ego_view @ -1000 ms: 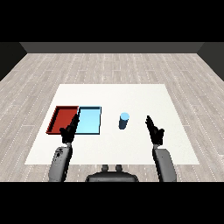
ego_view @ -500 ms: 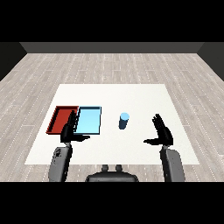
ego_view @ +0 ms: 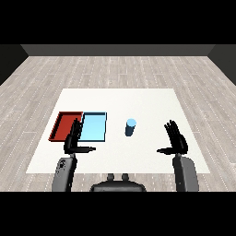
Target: Pick the blue can and put it in the blue box
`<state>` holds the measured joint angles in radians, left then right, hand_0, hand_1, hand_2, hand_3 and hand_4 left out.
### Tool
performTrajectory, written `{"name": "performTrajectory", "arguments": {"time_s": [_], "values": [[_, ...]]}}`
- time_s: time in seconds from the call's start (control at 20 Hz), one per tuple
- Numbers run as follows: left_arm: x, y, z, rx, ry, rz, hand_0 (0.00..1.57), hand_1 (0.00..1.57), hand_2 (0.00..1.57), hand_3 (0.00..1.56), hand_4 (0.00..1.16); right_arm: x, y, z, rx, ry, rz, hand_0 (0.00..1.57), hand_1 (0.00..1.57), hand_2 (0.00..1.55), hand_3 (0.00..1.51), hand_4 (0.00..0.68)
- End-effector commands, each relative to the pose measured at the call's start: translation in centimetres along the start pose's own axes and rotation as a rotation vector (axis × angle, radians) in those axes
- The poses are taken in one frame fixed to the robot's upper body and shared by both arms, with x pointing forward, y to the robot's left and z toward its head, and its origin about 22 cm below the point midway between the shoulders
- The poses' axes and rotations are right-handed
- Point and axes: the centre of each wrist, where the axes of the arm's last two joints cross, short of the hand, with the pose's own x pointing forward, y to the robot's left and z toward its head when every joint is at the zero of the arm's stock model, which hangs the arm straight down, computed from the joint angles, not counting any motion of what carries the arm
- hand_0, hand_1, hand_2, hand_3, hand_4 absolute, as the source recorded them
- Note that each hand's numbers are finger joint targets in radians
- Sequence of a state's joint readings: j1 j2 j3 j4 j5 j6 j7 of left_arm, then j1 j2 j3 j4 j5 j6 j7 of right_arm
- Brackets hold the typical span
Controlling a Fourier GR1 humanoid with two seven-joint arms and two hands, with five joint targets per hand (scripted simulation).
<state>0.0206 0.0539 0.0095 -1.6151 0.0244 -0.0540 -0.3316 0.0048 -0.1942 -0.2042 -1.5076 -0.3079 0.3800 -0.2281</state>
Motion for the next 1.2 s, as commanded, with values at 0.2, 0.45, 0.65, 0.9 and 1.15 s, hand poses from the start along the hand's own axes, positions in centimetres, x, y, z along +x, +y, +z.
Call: {"name": "performTrajectory", "arguments": {"time_s": [0.2, 0.45, 0.65, 0.9, 1.15], "values": [[-0.3, 0.6, 0.6, 0.009, -0.022, 0.044, 0.00, 0.00, 0.00, 0.00, 0.00, -1.7, 0.9, 0.1, -0.010, 0.041, -0.052, 0.00, 0.00, 0.00, 0.00, 0.000], [1.4, 2.0, 1.5, 0.025, -0.019, 0.027, 0.00, 0.00, 0.00, 0.00, 0.00, -1.1, 1.4, -3.8, -0.022, 0.105, -0.086, 0.00, 0.00, 0.00, 0.00, 0.000], [2.0, 1.4, 0.7, 0.030, -0.035, 0.046, 0.00, 0.00, 0.00, 0.00, 0.00, -2.5, 1.9, -5.8, -0.029, 0.102, -0.129, 0.00, 0.00, 0.00, 0.00, 0.000], [0.8, 1.4, 1.7, 0.024, -0.035, -0.005, 0.00, 0.00, 0.00, 0.00, 0.00, -4.8, 5.5, -5.9, -0.065, 0.113, -0.158, 0.00, 0.00, 0.00, 0.00, 0.000], [1.1, 1.6, -0.6, 0.035, -0.029, 0.022, 0.00, 0.00, 0.00, 0.00, 0.00, -7.0, 5.9, -7.6, -0.078, 0.177, -0.159, 0.00, 0.00, 0.00, 0.00, 0.000]]}}
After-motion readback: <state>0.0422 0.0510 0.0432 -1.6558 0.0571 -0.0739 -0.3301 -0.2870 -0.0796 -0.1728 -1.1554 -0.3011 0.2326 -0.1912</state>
